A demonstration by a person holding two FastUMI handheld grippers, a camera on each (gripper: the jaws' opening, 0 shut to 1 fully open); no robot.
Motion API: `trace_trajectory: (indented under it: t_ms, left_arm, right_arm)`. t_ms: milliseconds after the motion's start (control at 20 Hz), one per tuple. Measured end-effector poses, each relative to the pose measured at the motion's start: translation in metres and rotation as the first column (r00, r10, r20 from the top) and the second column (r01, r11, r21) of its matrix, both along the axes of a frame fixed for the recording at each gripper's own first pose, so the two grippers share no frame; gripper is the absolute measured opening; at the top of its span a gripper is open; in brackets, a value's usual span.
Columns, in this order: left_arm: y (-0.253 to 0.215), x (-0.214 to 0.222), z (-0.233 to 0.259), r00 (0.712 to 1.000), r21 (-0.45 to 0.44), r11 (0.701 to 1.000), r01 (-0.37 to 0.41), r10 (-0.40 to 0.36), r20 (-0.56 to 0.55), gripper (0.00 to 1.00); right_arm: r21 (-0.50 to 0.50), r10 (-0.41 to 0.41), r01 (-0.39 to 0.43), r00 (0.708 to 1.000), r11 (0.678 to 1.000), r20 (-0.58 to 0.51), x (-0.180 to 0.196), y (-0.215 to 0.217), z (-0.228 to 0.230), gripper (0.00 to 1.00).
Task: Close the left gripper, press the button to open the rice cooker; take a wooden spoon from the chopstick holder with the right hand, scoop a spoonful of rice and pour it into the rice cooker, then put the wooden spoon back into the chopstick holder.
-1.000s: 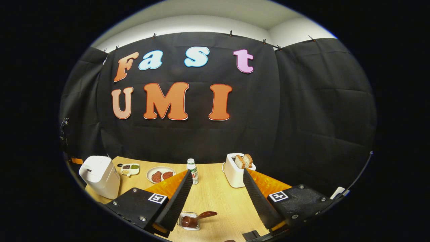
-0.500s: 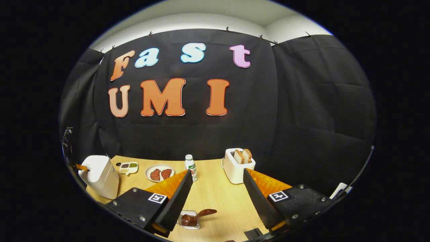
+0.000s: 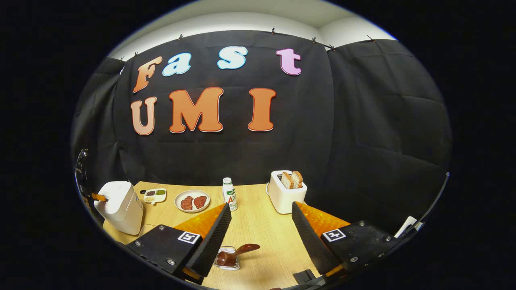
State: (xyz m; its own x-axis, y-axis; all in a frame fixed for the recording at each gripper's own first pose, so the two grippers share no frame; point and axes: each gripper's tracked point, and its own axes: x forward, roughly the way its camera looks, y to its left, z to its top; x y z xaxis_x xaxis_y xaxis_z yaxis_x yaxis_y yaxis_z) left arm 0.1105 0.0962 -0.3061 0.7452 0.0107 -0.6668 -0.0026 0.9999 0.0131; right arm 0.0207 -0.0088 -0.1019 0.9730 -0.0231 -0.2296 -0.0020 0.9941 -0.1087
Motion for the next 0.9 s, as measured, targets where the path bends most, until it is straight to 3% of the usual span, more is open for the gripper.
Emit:
trace_trajectory:
  t_ms: [100, 250, 500, 650, 900]
  left_arm:
    - [0.000, 0.000, 0.005, 1.000, 0.017, 1.000, -0.005, 0.004, 0.007, 0.05]
    - [-0.006, 0.012, 0.051, 0.993, 0.050, 0.999, 0.001, -0.007, 0.118, 0.04]
    - [-0.033, 0.017, 0.142, 0.951, 0.036, 0.999, 0.019, -0.029, 0.309, 0.04]
    - [-0.043, 0.011, 0.164, 0.935, 0.043, 0.998, 0.046, -0.058, 0.349, 0.04]
    - [-0.050, -0.005, 0.190, 0.912, 0.080, 0.995, 0.057, -0.085, 0.402, 0.04]
  right_arm:
    - [0.005, 0.009, -0.009, 1.000, 1.000, 0.011, 0.000, 0.003, 0.005, 0.95]
    - [0.020, 0.004, -0.005, 0.999, 1.000, 0.047, 0.006, 0.002, 0.017, 0.95]
    - [0.033, -0.019, 0.016, 0.994, 0.999, 0.107, 0.009, -0.008, 0.034, 0.94]
    - [0.073, -0.022, 0.014, 0.994, 0.997, 0.107, 0.008, -0.009, 0.033, 0.94]
    - [0.013, -0.008, 0.007, 0.995, 1.000, 0.099, 0.007, -0.015, 0.029, 0.94]
